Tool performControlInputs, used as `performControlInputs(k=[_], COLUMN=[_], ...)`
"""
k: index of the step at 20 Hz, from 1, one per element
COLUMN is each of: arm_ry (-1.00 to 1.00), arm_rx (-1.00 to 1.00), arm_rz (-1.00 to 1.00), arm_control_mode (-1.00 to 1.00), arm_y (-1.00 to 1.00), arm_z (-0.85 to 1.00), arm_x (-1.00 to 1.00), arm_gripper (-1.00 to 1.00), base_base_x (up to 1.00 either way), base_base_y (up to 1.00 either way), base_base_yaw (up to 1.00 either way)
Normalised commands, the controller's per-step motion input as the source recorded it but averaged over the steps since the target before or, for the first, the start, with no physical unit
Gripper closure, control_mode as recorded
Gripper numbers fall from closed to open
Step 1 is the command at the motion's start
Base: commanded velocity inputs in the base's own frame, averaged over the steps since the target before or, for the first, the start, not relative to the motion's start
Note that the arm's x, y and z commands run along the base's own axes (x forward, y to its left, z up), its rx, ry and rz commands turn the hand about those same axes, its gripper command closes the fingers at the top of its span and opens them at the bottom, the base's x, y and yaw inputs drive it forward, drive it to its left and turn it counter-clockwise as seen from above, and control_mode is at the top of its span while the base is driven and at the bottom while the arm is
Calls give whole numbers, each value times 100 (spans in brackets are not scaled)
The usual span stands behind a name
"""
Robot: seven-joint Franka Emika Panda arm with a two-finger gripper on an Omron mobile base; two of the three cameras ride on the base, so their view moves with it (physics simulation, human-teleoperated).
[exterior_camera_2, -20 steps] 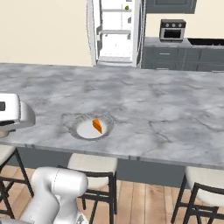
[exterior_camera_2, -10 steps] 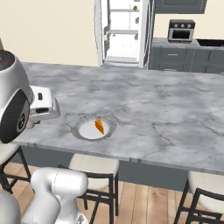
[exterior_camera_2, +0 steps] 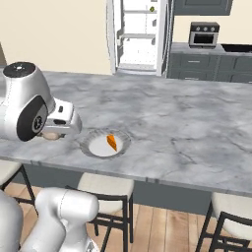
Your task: Take the cheese, steak, and broccoli from the fridge and place them on the plate on the dining counter to create an appetizer plate.
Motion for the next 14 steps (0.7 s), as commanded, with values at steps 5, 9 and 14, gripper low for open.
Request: performControlInputs(k=[5, 9, 14], arm_ry=[34, 12, 0], arm_rx=[14, 4, 0], arm_rz=[-22, -27, -32], arm_control_mode=[-100, -100, -100], arm_y=[13, 33, 22], arm_z=[-36, -41, -39], arm_x=[24, 39, 55], arm_gripper=[100, 100, 100], base_base_x=[0, 0, 0], base_base_y=[0, 0, 0], base_base_yaw=[0, 0, 0])
